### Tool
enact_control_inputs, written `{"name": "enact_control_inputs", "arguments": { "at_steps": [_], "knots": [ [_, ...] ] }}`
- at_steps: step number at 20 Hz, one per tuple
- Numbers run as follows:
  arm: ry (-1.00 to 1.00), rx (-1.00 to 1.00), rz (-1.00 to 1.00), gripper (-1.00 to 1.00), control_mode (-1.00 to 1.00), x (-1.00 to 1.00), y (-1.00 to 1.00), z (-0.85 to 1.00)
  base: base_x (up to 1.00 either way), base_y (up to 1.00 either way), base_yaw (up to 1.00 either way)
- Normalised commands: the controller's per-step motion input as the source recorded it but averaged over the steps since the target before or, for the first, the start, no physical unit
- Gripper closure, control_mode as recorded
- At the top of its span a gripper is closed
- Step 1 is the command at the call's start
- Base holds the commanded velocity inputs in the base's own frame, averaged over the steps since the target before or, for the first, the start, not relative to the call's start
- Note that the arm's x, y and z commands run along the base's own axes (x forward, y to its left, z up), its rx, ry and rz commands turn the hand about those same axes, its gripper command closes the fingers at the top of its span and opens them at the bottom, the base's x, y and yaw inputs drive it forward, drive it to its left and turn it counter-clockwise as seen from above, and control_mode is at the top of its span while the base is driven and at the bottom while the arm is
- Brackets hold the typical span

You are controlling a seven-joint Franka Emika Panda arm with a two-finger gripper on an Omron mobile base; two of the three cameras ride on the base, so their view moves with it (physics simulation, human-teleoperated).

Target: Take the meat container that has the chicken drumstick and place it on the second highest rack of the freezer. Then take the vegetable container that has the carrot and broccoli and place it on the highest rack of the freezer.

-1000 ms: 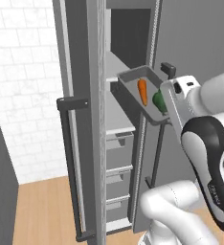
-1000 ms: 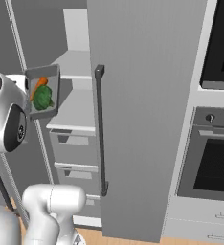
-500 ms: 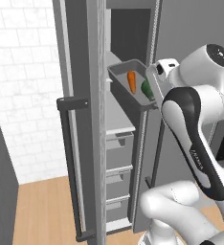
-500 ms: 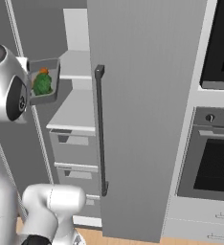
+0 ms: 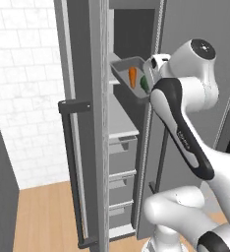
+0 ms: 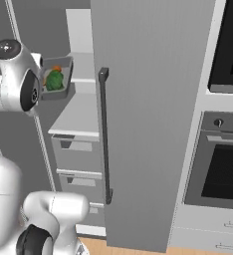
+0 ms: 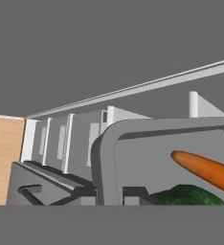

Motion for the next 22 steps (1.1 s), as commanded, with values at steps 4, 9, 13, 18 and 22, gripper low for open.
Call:
{"name": "enact_control_inputs", "arguments": {
  "at_steps": [4, 9, 13, 18, 22],
  "knots": [
    [0.00, 0.01, 0.00, 1.00, -1.00, 0.65, 0.02, 0.00, 0.00, 0.00, 0.00],
    [0.00, 0.00, 0.00, 1.00, -1.00, 0.68, 0.08, -0.01, 0.00, 0.00, 0.00],
    [0.00, 0.00, 0.00, 1.00, -1.00, 0.66, 0.19, -0.04, 0.00, 0.00, 0.00],
    [0.00, 0.00, 0.00, 1.00, -1.00, 0.61, 0.15, 0.00, 0.00, 0.00, 0.00],
    [0.00, 0.00, 0.00, 1.00, -1.00, 0.61, 0.10, 0.00, 0.00, 0.00, 0.00]
  ]
}}
